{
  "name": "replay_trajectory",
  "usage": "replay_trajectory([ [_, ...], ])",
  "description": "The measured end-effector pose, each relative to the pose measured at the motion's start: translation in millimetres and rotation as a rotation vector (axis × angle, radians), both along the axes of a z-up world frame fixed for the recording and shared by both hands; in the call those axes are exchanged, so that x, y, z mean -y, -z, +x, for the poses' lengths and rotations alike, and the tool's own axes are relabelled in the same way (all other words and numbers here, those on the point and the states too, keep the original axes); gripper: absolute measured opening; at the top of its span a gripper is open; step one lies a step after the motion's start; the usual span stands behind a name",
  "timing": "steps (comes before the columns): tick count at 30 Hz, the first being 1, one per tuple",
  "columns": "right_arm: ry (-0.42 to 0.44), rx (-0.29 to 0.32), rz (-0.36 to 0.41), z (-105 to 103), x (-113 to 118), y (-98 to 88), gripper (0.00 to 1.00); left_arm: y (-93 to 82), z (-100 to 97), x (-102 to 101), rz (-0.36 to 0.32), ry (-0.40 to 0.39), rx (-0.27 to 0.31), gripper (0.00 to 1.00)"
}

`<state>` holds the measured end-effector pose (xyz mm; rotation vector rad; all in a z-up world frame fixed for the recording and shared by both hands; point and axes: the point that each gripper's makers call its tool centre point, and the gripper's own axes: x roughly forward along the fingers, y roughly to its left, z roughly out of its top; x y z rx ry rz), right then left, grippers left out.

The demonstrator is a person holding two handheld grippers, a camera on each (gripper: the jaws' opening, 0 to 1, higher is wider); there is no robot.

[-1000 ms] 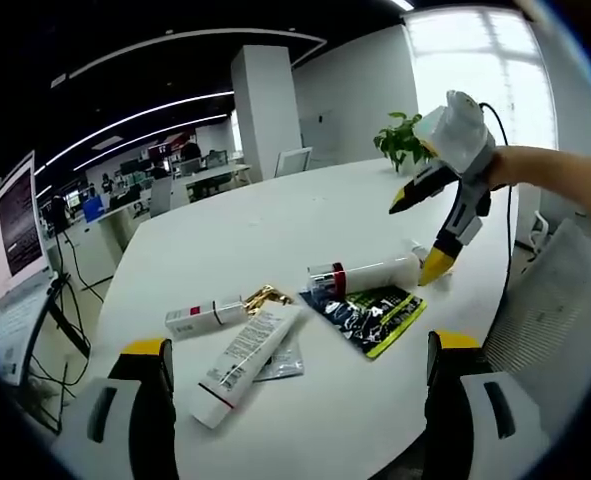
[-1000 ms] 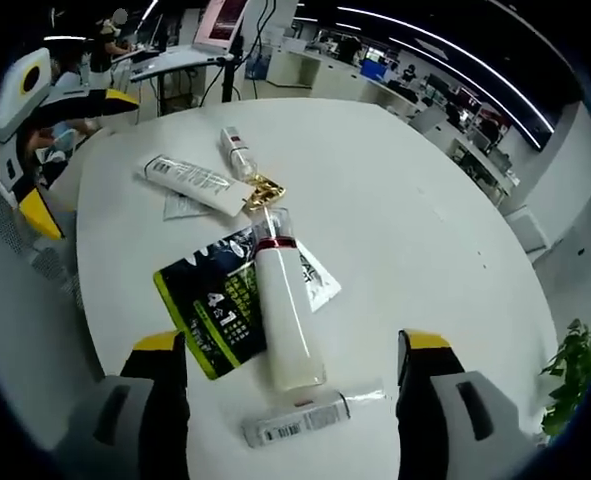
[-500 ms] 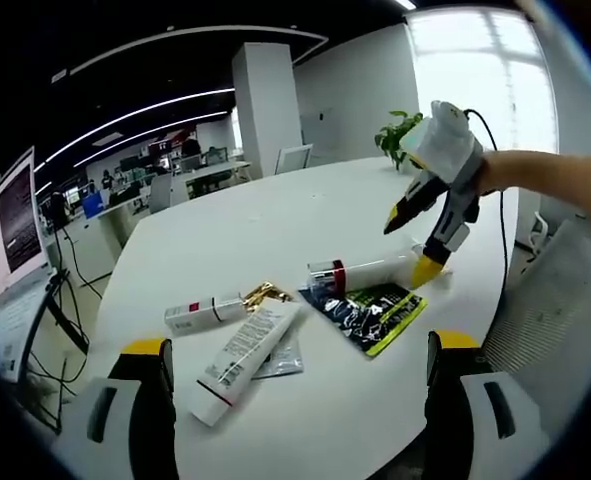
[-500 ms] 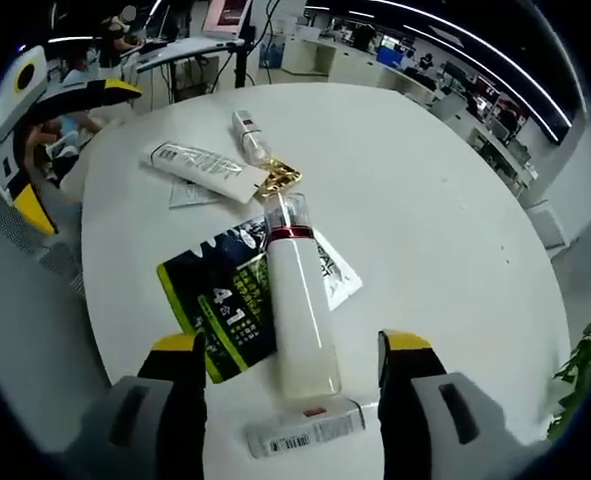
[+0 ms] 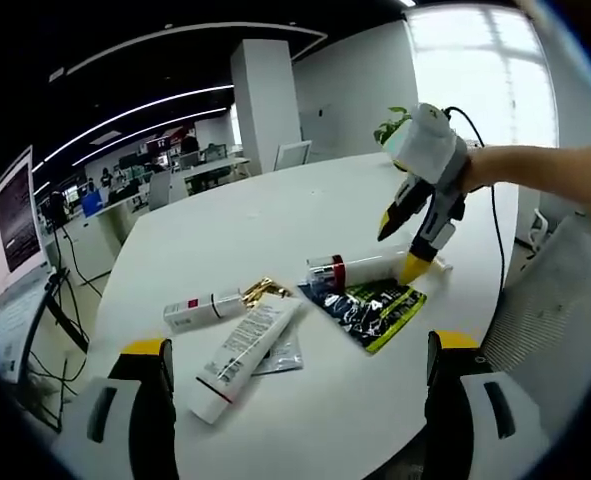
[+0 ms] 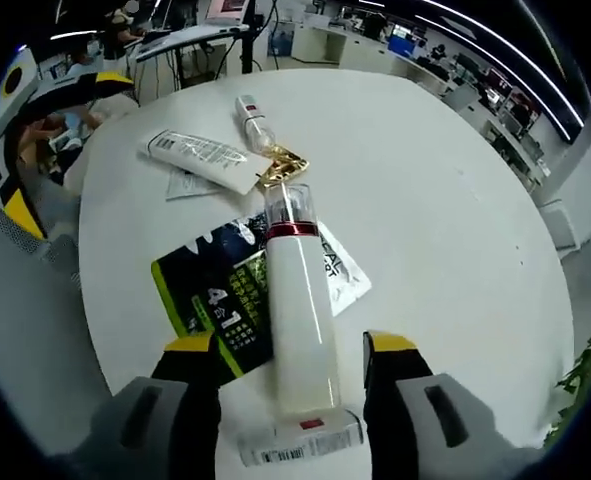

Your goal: Arrange the skincare products in the storage area until every visible bottle or jar stands upright without overlapping.

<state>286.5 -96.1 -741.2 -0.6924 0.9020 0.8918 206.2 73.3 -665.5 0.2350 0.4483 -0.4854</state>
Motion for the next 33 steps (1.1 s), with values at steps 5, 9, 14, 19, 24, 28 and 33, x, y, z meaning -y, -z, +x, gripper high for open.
replay_trajectory([
  [5,-0.013,-0.022,-0.026,3.8,2.4,7.0,0.53,1.4,0.2,-1.5,0.007,-0.005,-0.006,0.99],
  [9,-0.016,-0.049,-0.033,4.9,3.2,12.7,0.50,1.3,0.2,-1.1,0.005,-0.007,-0.007,0.99],
  [14,-0.020,-0.069,-0.046,3.3,3.2,15.6,0.47,3.3,0.7,-1.7,0.011,-0.004,-0.014,0.99],
  [19,-0.022,-0.092,-0.055,2.1,3.8,19.6,0.45,4.5,1.3,-2.0,0.010,-0.004,-0.018,0.99],
  [24,-0.029,-0.111,-0.066,6.2,3.2,22.6,0.43,5.8,1.6,-2.7,0.011,-0.003,-0.022,0.99],
  [28,-0.030,-0.126,-0.076,8.2,2.5,24.0,0.41,6.3,2.2,-3.5,0.008,-0.006,-0.022,0.99],
  [33,-0.031,-0.142,-0.084,8.1,1.5,25.9,0.40,7.0,2.3,-3.1,0.009,-0.005,-0.026,0.99],
])
